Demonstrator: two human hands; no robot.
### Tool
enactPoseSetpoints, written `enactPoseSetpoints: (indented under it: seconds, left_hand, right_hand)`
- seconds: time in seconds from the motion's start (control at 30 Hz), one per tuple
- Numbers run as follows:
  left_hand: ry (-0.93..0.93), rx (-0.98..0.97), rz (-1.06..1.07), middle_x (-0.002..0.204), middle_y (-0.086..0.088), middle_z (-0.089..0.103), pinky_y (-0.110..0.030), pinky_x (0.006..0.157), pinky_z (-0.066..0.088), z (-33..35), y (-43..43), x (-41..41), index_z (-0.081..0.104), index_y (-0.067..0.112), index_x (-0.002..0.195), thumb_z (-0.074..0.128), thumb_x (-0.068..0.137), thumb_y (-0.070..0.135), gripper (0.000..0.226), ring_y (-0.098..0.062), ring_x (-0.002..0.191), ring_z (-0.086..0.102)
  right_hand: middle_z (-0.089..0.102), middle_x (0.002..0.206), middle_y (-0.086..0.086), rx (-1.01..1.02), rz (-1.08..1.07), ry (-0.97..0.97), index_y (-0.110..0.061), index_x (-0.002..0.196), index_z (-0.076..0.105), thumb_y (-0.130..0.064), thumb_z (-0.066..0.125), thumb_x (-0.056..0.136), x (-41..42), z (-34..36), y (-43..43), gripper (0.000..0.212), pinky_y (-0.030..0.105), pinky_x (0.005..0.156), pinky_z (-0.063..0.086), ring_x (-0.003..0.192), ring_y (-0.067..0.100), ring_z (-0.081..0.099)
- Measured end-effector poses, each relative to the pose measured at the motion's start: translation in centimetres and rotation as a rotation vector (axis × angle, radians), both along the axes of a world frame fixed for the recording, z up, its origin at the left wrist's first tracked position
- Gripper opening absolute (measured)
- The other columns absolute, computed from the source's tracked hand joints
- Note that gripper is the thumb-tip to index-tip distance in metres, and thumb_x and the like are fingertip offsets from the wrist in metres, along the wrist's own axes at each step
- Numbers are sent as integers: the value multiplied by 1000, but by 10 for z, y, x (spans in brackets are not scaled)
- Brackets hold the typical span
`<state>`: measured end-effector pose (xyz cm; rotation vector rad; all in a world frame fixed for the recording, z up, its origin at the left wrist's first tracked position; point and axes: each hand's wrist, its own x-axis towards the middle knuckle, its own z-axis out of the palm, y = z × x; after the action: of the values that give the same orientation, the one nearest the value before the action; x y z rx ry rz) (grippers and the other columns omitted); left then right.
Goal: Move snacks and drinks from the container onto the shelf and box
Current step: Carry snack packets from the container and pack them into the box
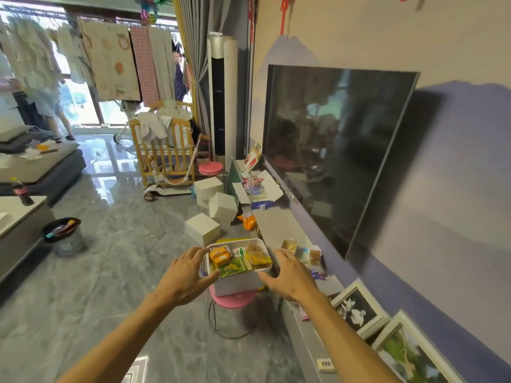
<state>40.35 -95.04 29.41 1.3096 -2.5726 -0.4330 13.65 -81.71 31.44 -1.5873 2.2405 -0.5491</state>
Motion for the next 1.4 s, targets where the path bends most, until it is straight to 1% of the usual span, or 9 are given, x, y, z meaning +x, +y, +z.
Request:
enactPoseSetpoints:
  seconds: [0.2,0.33,0.53,0.67,0.83,1.0,1.13,1.33,1.4]
  left_hand:
    - [-35,52,37,161,-2,42,-44,117,39,-29,-92,-44,34,27,160,40,89,87,94,-20,141,47]
    - [-63,99,77,160,-2,44,-45,116,41,-43,-150,-74,36,27,159,23,78,99,110,-21,140,48]
    - [-109,192,121,160,-3,44,-46,115,43,-81,-229,-107,35,25,160,17,71,103,120,-22,138,50]
    - [-142,265,128,159,-2,45,-44,113,44,-122,-286,-122,37,26,159,28,78,98,109,-22,137,51]
    - [-175,348,97,154,-1,49,-43,109,47,-191,-375,-135,41,26,155,41,87,88,92,-22,133,54]
    - [-232,411,51,151,-3,52,-45,107,48,-265,-464,-152,42,25,153,53,92,75,80,-26,131,56]
    - [-289,462,30,153,-4,50,-47,106,50,-333,-512,-170,41,26,154,58,89,73,82,-28,130,56]
    - [-384,477,12,148,-6,53,-45,100,49,-448,-536,-198,44,24,149,55,92,71,74,-31,123,60]
    - [-397,495,20,140,-6,56,-44,96,48,-475,-534,-201,48,25,141,56,91,70,68,-30,119,60]
  right_hand:
    - [60,133,-4,19,62,17,-30,132,51,-76,58,83,-48,-33,-120,67,41,89,56,116,22,62]
    - [60,138,-1,83,119,-13,-29,134,51,-74,58,83,-75,-54,-194,69,42,94,55,118,23,61]
    - [52,151,3,193,174,-46,-27,145,45,-76,57,80,-100,-99,-290,83,45,103,52,132,27,56]
    - [49,154,4,240,190,-67,-24,148,40,-71,60,84,-105,-133,-352,82,45,103,52,133,28,55]
    - [57,144,1,297,158,-55,-25,139,47,-66,64,87,-108,-188,-431,68,39,95,49,129,26,57]
    - [52,152,4,411,74,-107,-22,150,43,-75,59,81,-97,-269,-492,89,44,106,46,138,29,50]
    - [47,155,4,475,2,-142,-23,155,35,-79,62,76,-80,-347,-527,100,46,111,44,141,30,48]
    - [23,171,10,578,-87,-129,-12,167,5,-88,69,68,-56,-475,-558,140,50,122,35,155,33,29]
    - [28,168,12,602,-92,-69,-11,166,7,-92,65,67,-49,-497,-559,141,51,121,36,152,34,33]
